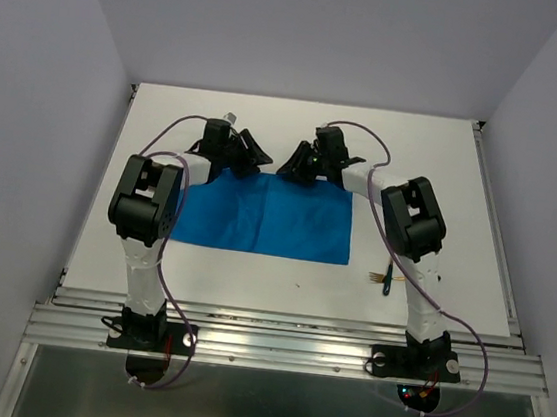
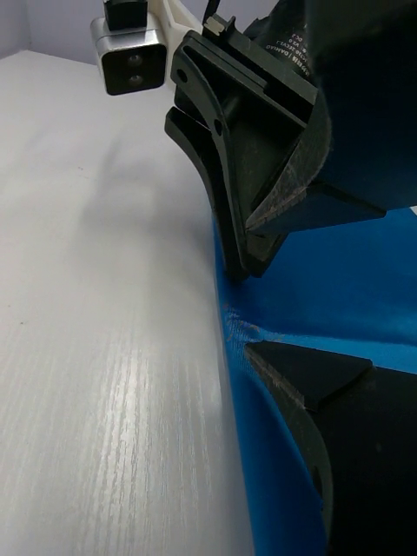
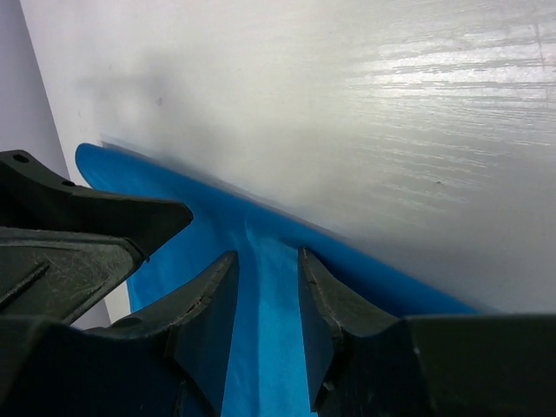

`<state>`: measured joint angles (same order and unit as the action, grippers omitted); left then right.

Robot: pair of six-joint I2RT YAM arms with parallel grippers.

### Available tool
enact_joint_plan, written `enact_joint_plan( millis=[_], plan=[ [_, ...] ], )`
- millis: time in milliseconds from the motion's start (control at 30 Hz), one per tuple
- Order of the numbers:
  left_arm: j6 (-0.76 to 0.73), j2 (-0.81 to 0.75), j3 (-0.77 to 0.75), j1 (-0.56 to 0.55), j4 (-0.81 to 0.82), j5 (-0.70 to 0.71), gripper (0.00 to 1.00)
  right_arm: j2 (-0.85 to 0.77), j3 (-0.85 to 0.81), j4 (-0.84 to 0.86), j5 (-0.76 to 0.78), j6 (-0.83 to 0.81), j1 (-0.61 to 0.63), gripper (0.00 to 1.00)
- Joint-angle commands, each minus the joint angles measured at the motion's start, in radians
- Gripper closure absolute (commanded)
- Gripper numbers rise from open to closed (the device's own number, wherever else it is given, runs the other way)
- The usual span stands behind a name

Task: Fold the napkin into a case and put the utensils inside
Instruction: Smooth out the rectangle-folded napkin at the center of the board.

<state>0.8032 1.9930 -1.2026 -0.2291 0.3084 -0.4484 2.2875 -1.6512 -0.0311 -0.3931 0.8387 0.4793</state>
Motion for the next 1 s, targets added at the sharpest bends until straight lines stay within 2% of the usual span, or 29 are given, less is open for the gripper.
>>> enact_joint_plan(
  millis=[0,400,967],
  plan=[
    [0.013,0.03,-0.028,-0.001,0.04,-0.029,0.38,0.033,-0.039,0.04,-0.004,0.022,-0.001,0.61],
    [-0.065,0.029,-0.011,0.057,-0.025,0.013,0.39,0.009,0.045,-0.01,0.069,-0.049,-0.001,0.61],
    [-0.17,-0.092,0.028,0.214,-0.167,0.102,0.4,-0.144,0.22,-0.01,0.129,-0.119,-0.116,0.61]
  ],
)
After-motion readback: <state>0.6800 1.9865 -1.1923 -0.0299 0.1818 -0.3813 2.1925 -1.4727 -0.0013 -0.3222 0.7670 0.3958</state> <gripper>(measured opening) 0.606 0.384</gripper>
